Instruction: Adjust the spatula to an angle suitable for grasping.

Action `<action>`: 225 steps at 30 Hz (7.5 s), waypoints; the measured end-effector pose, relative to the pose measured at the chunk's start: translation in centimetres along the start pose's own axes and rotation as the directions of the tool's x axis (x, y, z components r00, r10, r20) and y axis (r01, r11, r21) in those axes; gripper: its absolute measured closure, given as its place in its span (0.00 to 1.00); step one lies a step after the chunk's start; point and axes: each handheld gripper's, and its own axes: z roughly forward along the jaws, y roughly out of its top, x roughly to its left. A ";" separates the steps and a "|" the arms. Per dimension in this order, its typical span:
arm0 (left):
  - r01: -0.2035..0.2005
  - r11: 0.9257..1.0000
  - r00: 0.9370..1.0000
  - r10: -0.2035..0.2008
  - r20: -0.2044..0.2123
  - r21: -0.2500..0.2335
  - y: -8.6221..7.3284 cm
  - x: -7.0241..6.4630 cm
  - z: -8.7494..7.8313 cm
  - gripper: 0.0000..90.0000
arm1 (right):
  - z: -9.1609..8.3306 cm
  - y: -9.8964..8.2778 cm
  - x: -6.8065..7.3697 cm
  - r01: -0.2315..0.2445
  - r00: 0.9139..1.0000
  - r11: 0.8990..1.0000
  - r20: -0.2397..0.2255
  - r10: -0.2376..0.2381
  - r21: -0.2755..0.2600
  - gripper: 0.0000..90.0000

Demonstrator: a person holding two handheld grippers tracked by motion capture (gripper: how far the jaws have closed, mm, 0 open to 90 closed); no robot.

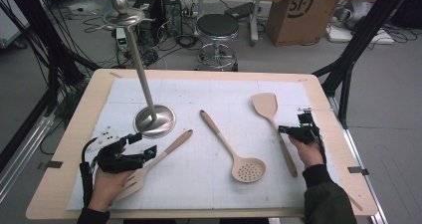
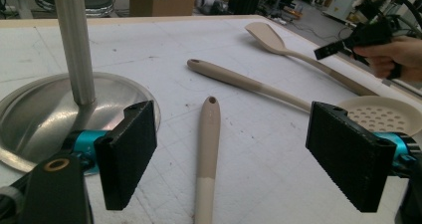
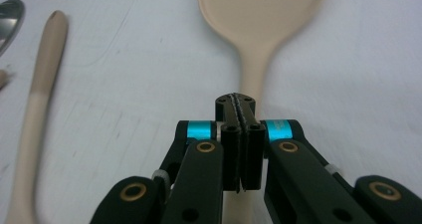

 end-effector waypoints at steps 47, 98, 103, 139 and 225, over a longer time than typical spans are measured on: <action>-0.006 1.000 1.000 0.006 -0.004 -0.022 0.1 0.0 -0.7 0.24 | 1.3 -5.1 4.7 0.037 0.988 0.997 -0.152 -0.027 0.066 1.00; -0.024 1.000 1.000 0.024 0.012 -0.001 -0.1 -0.4 -0.5 0.24 | 6.0 4.0 0.8 0.043 0.991 0.999 0.128 -0.046 0.031 1.00; -0.018 1.000 1.000 0.018 0.009 -0.003 -0.2 -0.4 -0.4 0.24 | 5.3 3.3 0.1 -0.058 0.998 0.997 0.007 0.059 -0.046 1.00; -0.030 0.999 0.999 0.030 0.026 -0.027 0.5 -1.3 -0.8 0.24 | -1.0 -8.3 3.9 0.042 0.974 0.999 -0.224 -0.035 0.029 1.00; -0.066 0.997 0.996 0.068 0.066 -0.027 1.2 -2.3 -0.5 0.24 | 2.5 2.3 -2.3 -0.008 0.999 0.998 0.048 0.005 0.062 1.00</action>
